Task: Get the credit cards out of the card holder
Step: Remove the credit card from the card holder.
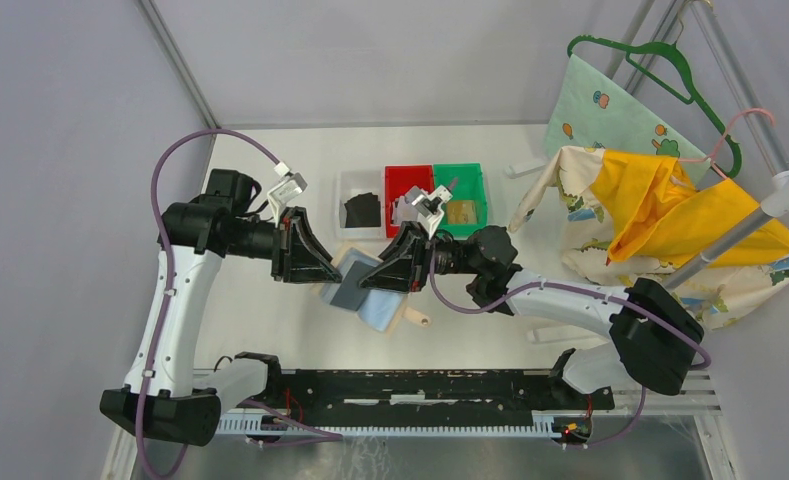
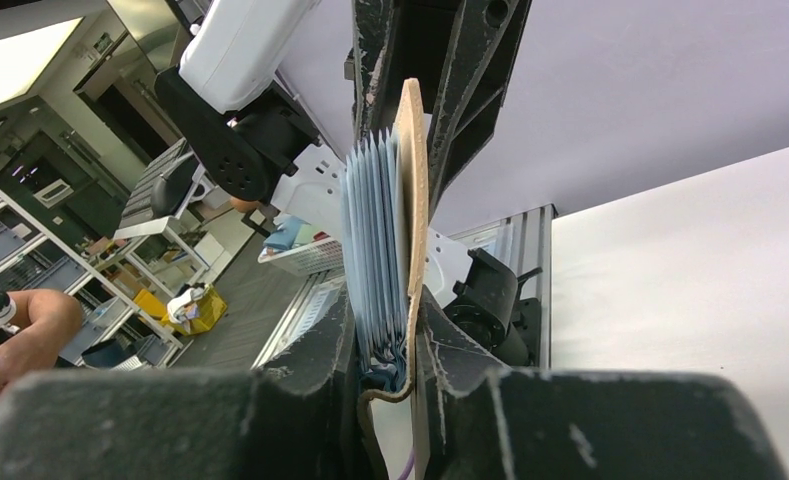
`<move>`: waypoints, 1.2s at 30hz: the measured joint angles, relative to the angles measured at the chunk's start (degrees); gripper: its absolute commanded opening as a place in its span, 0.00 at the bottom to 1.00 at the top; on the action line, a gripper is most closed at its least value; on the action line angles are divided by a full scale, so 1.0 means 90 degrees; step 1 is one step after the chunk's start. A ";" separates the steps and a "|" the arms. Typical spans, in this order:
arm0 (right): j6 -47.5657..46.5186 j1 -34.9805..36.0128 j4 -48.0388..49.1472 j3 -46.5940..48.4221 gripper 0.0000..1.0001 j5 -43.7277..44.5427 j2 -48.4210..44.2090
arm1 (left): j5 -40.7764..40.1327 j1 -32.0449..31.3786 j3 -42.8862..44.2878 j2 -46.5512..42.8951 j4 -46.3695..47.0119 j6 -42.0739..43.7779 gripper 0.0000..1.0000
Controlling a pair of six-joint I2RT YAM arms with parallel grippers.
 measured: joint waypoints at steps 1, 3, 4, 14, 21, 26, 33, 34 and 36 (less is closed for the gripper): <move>0.0012 0.0000 0.0024 -0.0012 0.00 -0.0002 0.0000 | 0.0005 -0.0002 0.0000 0.0000 -0.0024 0.0012 0.28; 0.0036 0.0000 0.0124 -0.0041 0.00 -0.0019 0.0000 | 0.0058 -0.0005 0.0000 0.0000 -0.0066 0.0015 0.25; 0.0049 0.0000 0.0168 -0.0049 0.00 -0.0022 0.0000 | 0.0097 -0.0007 0.0000 0.0000 -0.0073 0.0015 0.25; 0.0104 0.0032 0.0352 -0.0056 0.06 -0.0032 0.0000 | 0.0267 -0.0007 0.0000 0.0002 -0.0117 0.0104 0.18; 0.0097 0.0027 0.0189 -0.0053 0.30 -0.0032 0.0080 | -0.0316 -0.0007 -0.0250 -0.0316 0.0619 -0.0554 0.02; 0.0148 0.0024 0.0053 -0.0041 0.47 0.0066 0.0199 | -0.1491 -0.0010 -0.0593 -0.0899 0.1766 -0.1479 0.02; 0.0158 0.0012 0.0044 -0.0058 0.58 0.0279 0.0199 | -0.1897 -0.0044 -0.0563 -0.0852 0.2171 -0.1761 0.02; 0.0153 0.0007 0.0046 -0.0078 0.58 0.0289 0.0197 | -0.1897 -0.0044 -0.0525 -0.0804 0.2144 -0.1756 0.02; 0.0131 -0.0002 0.0039 -0.0124 0.57 0.0306 0.0163 | -0.1897 -0.0046 -0.0437 -0.0716 0.2067 -0.1751 0.02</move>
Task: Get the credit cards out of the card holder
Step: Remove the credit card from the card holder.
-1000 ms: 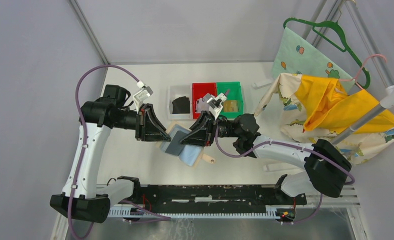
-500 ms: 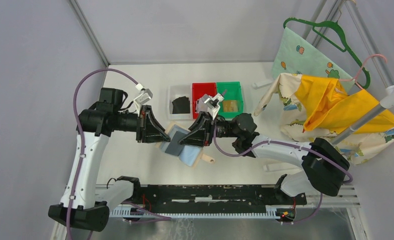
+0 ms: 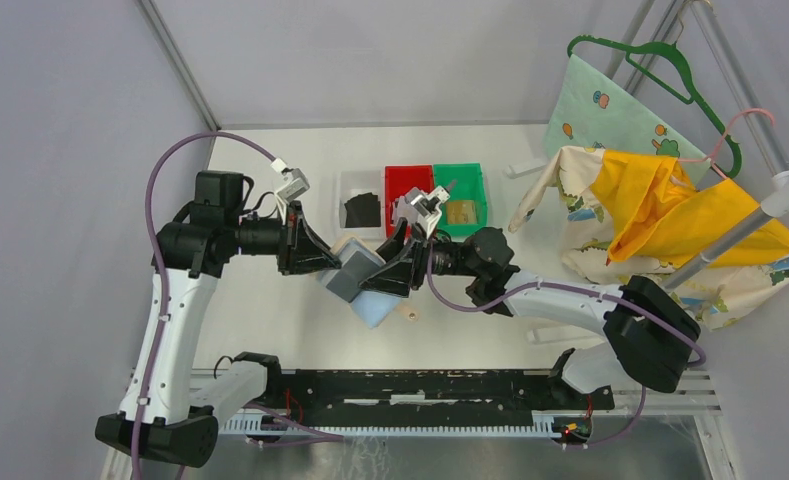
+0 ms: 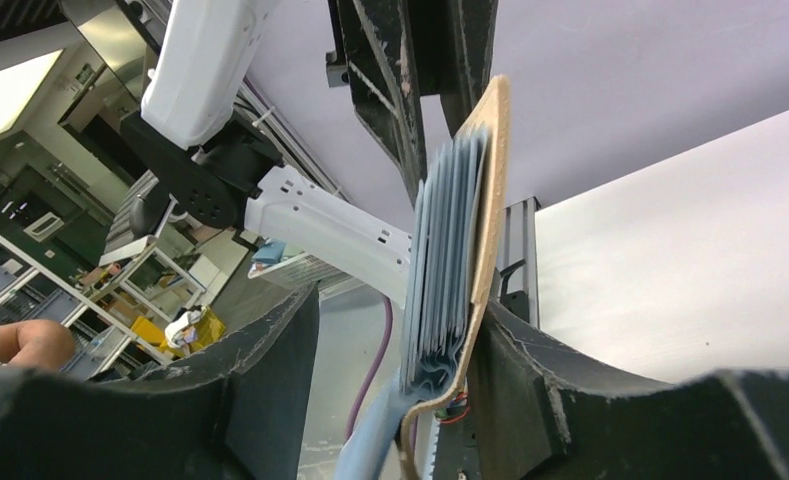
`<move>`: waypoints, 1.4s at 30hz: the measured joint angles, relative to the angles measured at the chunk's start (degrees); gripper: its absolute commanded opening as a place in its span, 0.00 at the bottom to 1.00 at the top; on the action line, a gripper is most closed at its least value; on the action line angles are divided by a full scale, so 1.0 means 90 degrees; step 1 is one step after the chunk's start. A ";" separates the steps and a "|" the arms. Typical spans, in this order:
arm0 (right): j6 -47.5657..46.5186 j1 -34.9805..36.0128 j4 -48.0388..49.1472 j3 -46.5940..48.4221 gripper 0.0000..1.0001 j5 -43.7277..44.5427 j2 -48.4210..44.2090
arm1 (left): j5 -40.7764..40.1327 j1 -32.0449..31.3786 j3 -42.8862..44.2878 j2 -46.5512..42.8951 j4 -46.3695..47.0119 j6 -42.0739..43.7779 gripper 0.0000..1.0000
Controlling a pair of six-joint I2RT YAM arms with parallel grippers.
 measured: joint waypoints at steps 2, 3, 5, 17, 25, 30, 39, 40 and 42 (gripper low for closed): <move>-0.0051 -0.0012 -0.0039 -0.0085 0.55 0.0015 -0.0075 | 0.0000 -0.0017 0.0092 0.0100 -0.0053 0.0010 0.02; -0.0078 -0.0029 -0.0070 -0.0160 0.55 0.0017 -0.0136 | 0.0000 -0.0027 0.0121 0.0138 -0.0085 0.0022 0.02; -0.0124 -0.0063 -0.0138 -0.0299 0.54 0.0007 -0.0255 | -0.0027 -0.0029 0.0141 0.0158 -0.0126 0.0044 0.02; -0.0265 -0.0209 -0.0712 -0.0525 0.19 -0.0090 -0.0510 | -0.0296 0.0007 0.0248 0.0155 -0.0158 0.0240 0.02; 0.0017 -0.0209 -0.0716 -0.0449 0.08 0.0226 -0.0129 | -0.0274 0.0046 0.0248 0.0153 -0.0136 0.0289 0.02; 0.0177 -0.0206 -0.0668 -0.0396 0.11 0.0333 0.0032 | -0.0284 0.0066 0.0168 0.0097 -0.0080 0.0340 0.02; 0.0180 -0.0204 -0.0491 -0.0444 0.06 0.0636 0.0119 | -0.0248 0.0083 0.0155 0.0078 0.0015 0.0367 0.02; 0.0177 -0.0197 -0.0449 -0.0471 0.06 0.0663 0.0119 | -0.0214 0.0083 0.0155 0.0078 0.0015 0.0367 0.02; 0.0168 -0.0182 -0.0340 -0.0522 0.06 0.0707 0.0119 | -0.0129 0.0083 0.0155 0.0078 0.0015 0.0364 0.02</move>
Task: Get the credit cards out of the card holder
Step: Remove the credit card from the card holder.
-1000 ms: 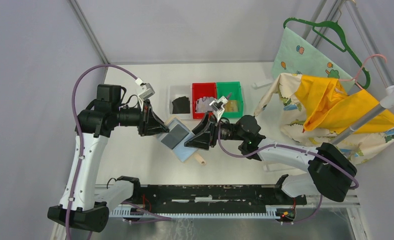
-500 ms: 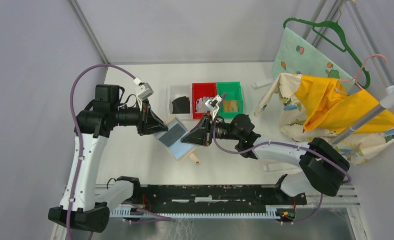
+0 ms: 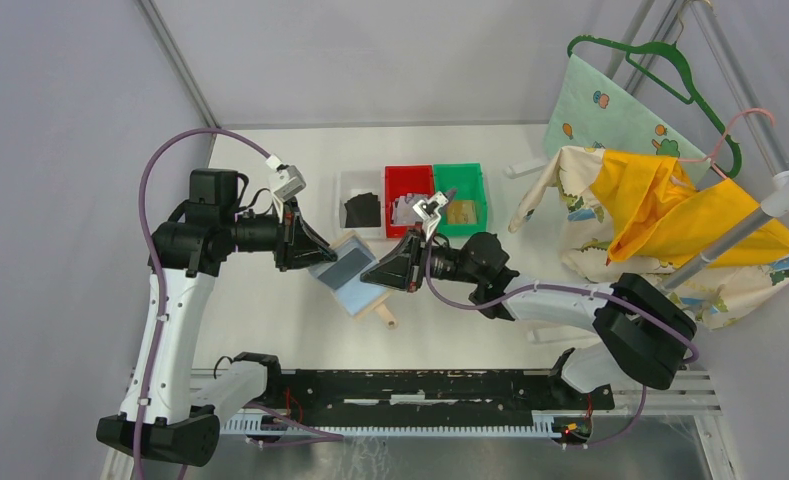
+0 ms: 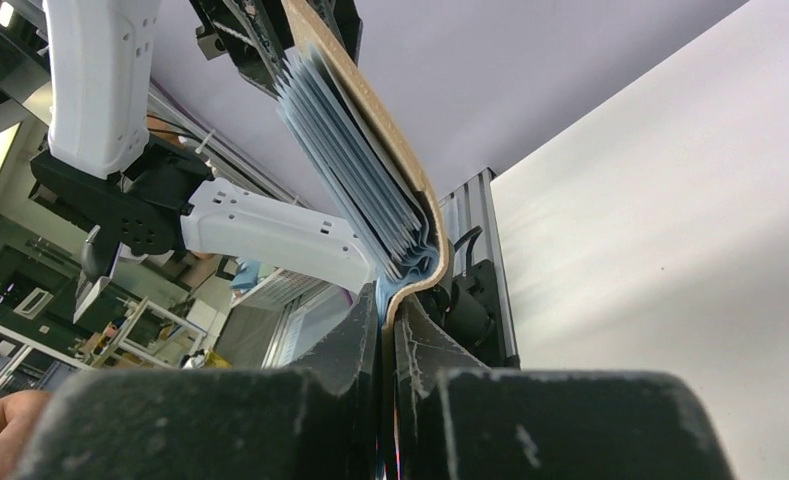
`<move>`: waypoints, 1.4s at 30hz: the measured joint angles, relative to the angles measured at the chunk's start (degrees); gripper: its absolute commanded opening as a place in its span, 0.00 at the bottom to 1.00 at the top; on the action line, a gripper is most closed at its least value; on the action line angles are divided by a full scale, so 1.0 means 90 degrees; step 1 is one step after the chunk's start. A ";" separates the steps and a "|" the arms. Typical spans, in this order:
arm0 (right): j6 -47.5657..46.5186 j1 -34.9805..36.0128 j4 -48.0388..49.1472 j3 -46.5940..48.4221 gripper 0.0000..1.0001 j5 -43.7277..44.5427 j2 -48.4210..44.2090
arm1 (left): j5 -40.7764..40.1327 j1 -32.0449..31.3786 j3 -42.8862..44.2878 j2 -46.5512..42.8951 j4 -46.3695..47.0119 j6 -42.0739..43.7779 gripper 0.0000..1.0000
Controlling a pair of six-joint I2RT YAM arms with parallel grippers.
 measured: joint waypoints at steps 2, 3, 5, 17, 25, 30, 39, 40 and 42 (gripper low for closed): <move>-0.0015 0.0005 0.0141 -0.0046 0.05 0.0022 0.0000 | 0.0061 0.0000 0.0000 0.0000 0.0005 -0.0002 0.02; -0.0017 0.0005 0.0240 -0.0083 0.05 0.0027 0.0000 | 0.0097 0.0000 0.0000 0.0000 0.0010 -0.0002 0.02; -0.0029 0.0005 0.0398 -0.0158 0.05 0.0044 0.0000 | 0.0148 0.0000 0.0000 0.0000 0.0019 -0.0007 0.02; -0.0034 -0.0007 0.0984 -0.0415 0.08 0.0078 0.0019 | 0.0189 0.0000 0.0097 -0.0010 0.0053 -0.0107 0.02; 0.0112 -0.0039 0.1277 -0.0318 0.07 0.0226 0.0267 | 0.0527 0.0000 0.0109 -0.0107 0.0284 -0.0597 0.02; 0.0279 -0.0039 0.1309 -0.0104 0.06 0.0248 0.0403 | 0.0466 0.0000 0.0032 -0.0228 0.0461 -0.0680 0.02; 0.0461 -0.0041 0.1331 -0.0172 0.04 0.0163 0.0401 | -0.0865 0.0000 -0.0517 -0.0488 0.1047 -0.0685 0.13; 0.0483 -0.0039 0.1365 -0.0199 0.04 0.0129 0.0401 | -0.0991 0.0000 -0.0551 -0.0471 0.1103 -0.0687 0.16; 0.0520 -0.0036 0.1423 -0.0209 0.03 0.0078 0.0401 | -0.1144 -0.0002 -0.0588 -0.0415 0.1178 -0.0704 0.24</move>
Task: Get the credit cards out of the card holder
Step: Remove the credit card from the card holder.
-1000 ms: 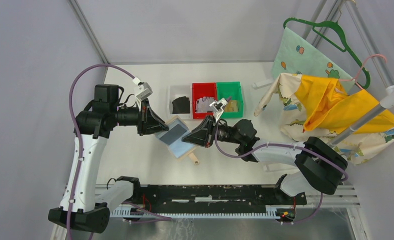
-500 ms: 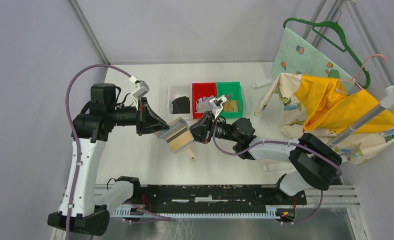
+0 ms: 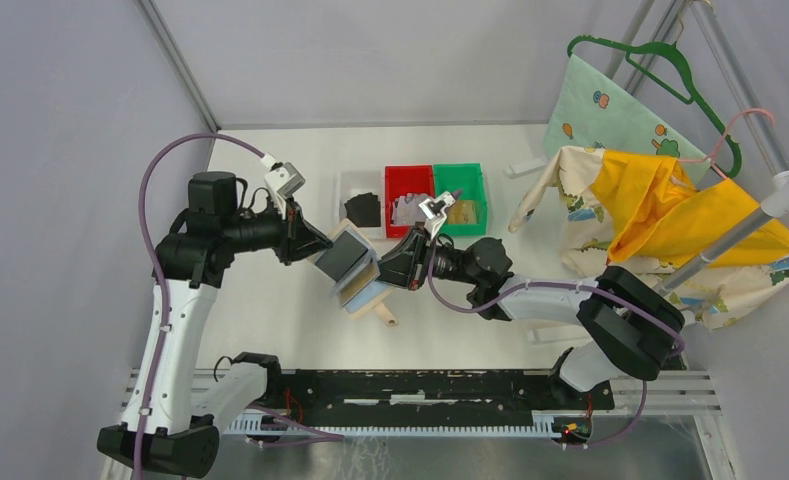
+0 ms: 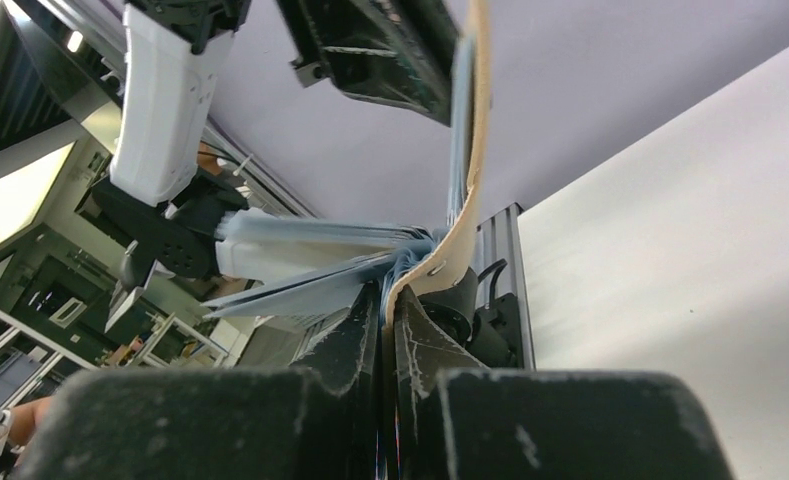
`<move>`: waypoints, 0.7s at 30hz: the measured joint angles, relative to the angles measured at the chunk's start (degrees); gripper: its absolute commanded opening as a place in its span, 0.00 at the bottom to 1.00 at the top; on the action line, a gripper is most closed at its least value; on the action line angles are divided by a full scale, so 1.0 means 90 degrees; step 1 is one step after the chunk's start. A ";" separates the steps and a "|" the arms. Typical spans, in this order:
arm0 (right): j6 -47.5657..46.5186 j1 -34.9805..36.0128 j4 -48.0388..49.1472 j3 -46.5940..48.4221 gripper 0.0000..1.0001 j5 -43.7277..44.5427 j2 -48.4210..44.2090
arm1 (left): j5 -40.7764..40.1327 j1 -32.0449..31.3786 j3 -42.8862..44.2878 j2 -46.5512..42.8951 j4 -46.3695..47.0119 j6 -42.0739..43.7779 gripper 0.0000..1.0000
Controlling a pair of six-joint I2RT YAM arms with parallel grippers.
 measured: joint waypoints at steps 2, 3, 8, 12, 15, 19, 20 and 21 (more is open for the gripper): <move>0.0041 0.0000 0.0129 0.0000 0.03 -0.0070 0.0000 | -0.0109 0.0000 -0.0022 0.0053 0.0058 -0.0024 0.30; 0.0061 0.0000 0.0185 0.0000 0.02 -0.0095 -0.0007 | -0.0168 0.0000 -0.0029 0.0068 0.0075 -0.0049 0.32; 0.0049 0.0007 -0.0039 0.0015 0.00 -0.0158 -0.0160 | -0.0163 0.0002 -0.0049 0.0073 0.0100 -0.0066 0.39; -0.0432 0.0056 -0.1452 0.0165 0.00 0.0051 -0.0517 | 0.0714 0.0002 -0.0078 0.0092 -0.0104 0.0000 0.40; -0.0750 0.0075 -0.2348 0.0236 0.00 0.0384 -0.0833 | 0.1610 0.0002 -0.0078 0.0136 -0.0556 0.0369 0.37; -0.1071 0.0107 -0.3169 0.0379 0.00 0.0765 -0.1163 | 0.2283 0.0000 -0.0049 0.0260 -0.1331 0.1107 0.36; -0.1103 0.0119 -0.3269 0.0403 0.00 0.0831 -0.1195 | 0.2348 -0.0002 -0.0036 0.0306 -0.1501 0.1277 0.37; -0.1144 0.0134 -0.3398 0.0442 0.00 0.0903 -0.1226 | 0.2387 -0.0005 -0.0034 0.0347 -0.1625 0.1423 0.39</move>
